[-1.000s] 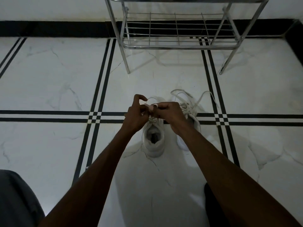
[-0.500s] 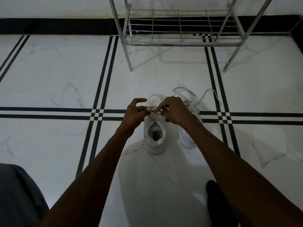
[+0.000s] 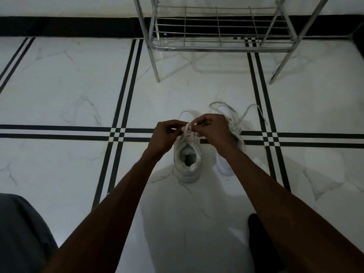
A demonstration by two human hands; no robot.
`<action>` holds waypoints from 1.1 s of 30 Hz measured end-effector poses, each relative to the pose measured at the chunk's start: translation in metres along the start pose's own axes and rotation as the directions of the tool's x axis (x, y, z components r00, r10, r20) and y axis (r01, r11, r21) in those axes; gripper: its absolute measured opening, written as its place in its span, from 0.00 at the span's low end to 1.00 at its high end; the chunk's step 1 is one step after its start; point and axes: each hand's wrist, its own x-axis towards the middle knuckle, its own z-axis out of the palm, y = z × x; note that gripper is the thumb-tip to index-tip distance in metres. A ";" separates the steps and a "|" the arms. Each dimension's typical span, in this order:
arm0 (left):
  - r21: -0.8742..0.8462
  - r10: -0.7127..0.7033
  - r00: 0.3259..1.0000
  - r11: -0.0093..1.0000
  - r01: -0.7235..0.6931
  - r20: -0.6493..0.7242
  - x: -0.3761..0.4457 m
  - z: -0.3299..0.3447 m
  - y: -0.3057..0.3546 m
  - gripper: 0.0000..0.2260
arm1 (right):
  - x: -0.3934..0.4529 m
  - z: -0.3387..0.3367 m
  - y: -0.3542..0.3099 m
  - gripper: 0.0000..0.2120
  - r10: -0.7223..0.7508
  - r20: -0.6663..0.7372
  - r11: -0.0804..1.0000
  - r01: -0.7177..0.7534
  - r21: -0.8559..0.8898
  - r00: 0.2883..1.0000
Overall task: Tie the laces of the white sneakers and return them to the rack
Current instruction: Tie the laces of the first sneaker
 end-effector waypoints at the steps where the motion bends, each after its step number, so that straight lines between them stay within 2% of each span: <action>1: 0.069 0.002 0.999 0.998 0.002 -0.047 0.001 -0.001 0.001 0.07 | -0.001 -0.003 -0.002 0.08 0.011 0.006 1.000 -0.011 -0.016 1.000; 2: 0.126 0.001 0.995 0.992 0.012 -0.099 0.002 -0.003 0.001 0.05 | -0.001 -0.008 -0.003 0.09 0.015 -0.007 0.999 -0.015 -0.044 1.000; 5: 0.287 0.020 0.969 0.956 0.053 -0.247 -0.003 -0.019 -0.011 0.04 | -0.003 -0.028 0.004 0.09 0.064 -0.162 0.984 -0.089 -0.152 0.985; 7: 0.366 -0.006 0.954 0.923 0.120 -0.299 -0.014 -0.028 -0.023 0.04 | -0.006 -0.040 0.017 0.10 0.049 -0.229 0.949 -0.117 -0.293 0.972; 10: 0.296 -0.105 0.940 0.932 0.207 -0.324 -0.031 -0.027 -0.036 0.06 | -0.012 -0.037 0.027 0.09 -0.010 -0.262 0.862 -0.125 -0.492 0.965; 16: 0.125 -0.167 0.903 0.964 0.233 -0.395 -0.036 -0.025 -0.032 0.07 | -0.021 -0.024 0.017 0.10 -0.070 -0.293 0.764 -0.138 -0.631 0.953; 18: 0.115 -0.181 0.892 0.962 0.249 -0.415 -0.035 -0.023 -0.032 0.07 | -0.019 -0.024 0.021 0.10 -0.041 -0.312 0.751 -0.176 -0.636 0.949; 24: 0.035 -0.238 0.857 0.958 0.285 -0.457 -0.034 -0.018 -0.037 0.07 | -0.016 -0.020 0.024 0.13 -0.062 -0.302 0.725 -0.165 -0.668 0.951; 27: 0.022 -0.253 0.861 0.956 0.292 -0.441 -0.036 -0.019 -0.038 0.07 | -0.018 -0.018 0.024 0.11 -0.098 -0.255 0.689 -0.119 -0.715 0.962; 33: 0.277 -0.128 0.946 0.937 0.214 -0.297 -0.029 -0.033 -0.035 0.08 | -0.018 -0.021 0.026 0.02 -0.217 -0.124 0.637 0.045 -0.769 0.968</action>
